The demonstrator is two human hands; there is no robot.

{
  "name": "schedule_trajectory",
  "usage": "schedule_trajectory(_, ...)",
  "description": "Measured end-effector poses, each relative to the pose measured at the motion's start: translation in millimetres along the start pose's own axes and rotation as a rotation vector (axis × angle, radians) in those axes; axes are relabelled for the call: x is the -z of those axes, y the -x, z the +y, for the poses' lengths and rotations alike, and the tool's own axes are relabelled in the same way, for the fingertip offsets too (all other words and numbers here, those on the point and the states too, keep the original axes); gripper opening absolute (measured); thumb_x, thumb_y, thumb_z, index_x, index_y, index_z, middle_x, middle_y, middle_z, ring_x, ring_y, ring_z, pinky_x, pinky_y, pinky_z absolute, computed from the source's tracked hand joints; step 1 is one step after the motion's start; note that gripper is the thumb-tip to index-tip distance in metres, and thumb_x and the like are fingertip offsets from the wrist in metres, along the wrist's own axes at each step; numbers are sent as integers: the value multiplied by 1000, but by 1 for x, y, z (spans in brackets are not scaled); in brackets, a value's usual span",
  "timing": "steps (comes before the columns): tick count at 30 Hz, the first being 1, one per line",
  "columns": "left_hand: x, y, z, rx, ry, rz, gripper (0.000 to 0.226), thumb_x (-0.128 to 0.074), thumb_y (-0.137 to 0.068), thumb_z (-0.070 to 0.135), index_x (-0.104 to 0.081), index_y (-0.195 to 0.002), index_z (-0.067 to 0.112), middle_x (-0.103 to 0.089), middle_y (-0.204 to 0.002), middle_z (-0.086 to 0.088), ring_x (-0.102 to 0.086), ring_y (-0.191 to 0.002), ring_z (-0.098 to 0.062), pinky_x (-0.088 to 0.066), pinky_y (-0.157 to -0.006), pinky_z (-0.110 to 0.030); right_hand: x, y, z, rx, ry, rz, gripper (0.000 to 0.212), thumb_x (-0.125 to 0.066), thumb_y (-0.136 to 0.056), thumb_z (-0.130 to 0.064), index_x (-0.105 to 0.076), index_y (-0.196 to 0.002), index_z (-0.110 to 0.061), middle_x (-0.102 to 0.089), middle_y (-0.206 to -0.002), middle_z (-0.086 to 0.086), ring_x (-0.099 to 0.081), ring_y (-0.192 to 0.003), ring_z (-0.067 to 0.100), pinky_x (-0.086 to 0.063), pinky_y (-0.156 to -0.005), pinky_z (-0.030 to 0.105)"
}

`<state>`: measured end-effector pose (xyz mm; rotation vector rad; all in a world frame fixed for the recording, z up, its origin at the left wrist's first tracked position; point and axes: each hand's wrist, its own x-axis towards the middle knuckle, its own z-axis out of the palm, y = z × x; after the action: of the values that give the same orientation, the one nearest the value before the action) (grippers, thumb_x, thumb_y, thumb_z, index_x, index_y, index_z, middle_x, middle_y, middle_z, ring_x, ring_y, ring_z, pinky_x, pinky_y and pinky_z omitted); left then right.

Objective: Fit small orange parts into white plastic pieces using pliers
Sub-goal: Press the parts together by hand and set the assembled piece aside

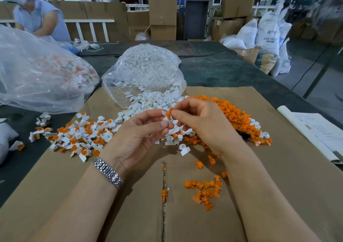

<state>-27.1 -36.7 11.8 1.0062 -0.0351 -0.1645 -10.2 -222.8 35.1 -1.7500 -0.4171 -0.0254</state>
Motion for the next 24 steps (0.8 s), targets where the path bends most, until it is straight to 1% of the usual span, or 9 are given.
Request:
schedule_trajectory(2, 0, 0, 0, -2, 15, -1, 31, -72, -72, -8, -72, -102, -2, -73, -95, -17, -76, -88, -28, -61, -72, -24, 1, 0, 0, 12, 34, 10, 5, -71, -95, -17, -73, -97, -13, -72, -82, 0, -63, -71, 3, -53, -70, 19)
schedule_trajectory(4, 0, 1, 0, -6, 38, -8, 22, -72, -73, -7, -75, -93, 1, -74, -96, -19, -77, -90, -30, -61, -75, -26, 3, 0, -1, 20, 49, -1, 5, -71, -94, -18, -74, -96, -15, -71, -81, -7, -63, -72, -1, -53, -73, 16)
schedule_trajectory(8, 0, 1, -1, -46, -1, -19, 12, -75, -71, -5, -75, -79, 4, -74, -94, -18, -76, -97, -33, -60, -81, -27, 1, 0, -1, 41, 90, -15, 3, -71, -94, -19, -73, -95, -17, -71, -83, -9, -64, -77, -2, -51, -73, 14)
schedule_trajectory(13, -4, 5, -6, -175, -158, 17, 25, -92, -60, 9, -74, -77, 7, -74, -101, -10, -73, -104, -36, -61, -81, -33, 2, 0, 0, 42, 173, -11, 4, -70, -95, -23, -73, -96, -20, -70, -87, -6, -61, -75, 1, -48, -68, 13)
schedule_trajectory(16, -4, 7, -5, -277, -393, 84, 24, -92, -60, 18, -75, -76, 12, -73, -100, 3, -74, -99, -21, -59, -80, -27, 2, -1, -1, 54, 266, -19, 4, -70, -95, -25, -72, -95, -21, -67, -88, -6, -58, -74, 13, -49, -65, 20)
schedule_trajectory(18, -4, 8, -5, -354, -607, 100, 15, -87, -70, 14, -75, -78, 13, -73, -94, 13, -73, -91, -9, -56, -76, -19, 0, -1, 0, 43, 294, -36, 5, -68, -97, -24, -71, -95, -20, -65, -84, -8, -54, -68, 7, -46, -62, 18)
schedule_trajectory(20, -3, 8, -7, -384, -689, 108, 10, -84, -77, 10, -76, -82, 13, -74, -96, 15, -73, -90, -6, -55, -76, -15, -1, -2, 1, 21, 300, -39, 7, -66, -98, -24, -69, -97, -18, -62, -80, -11, -51, -65, -1, -42, -61, 12)
schedule_trajectory(22, -1, 8, -6, -339, -619, 135, 10, -86, -78, 15, -77, -84, 16, -77, -99, 9, -75, -95, -11, -58, -79, -21, -2, -2, 2, 16, 287, -33, 8, -65, -99, -26, -68, -97, -19, -61, -78, -11, -50, -64, -2, -41, -60, 11)
schedule_trajectory(24, -2, 8, -5, -229, -419, 118, 23, -88, -73, 17, -77, -93, 13, -78, -104, -7, -75, -100, -25, -62, -85, -33, -3, -1, 0, 38, 281, -41, 7, -64, -99, -25, -68, -96, -19, -60, -77, -10, -49, -62, -1, -41, -59, 13)
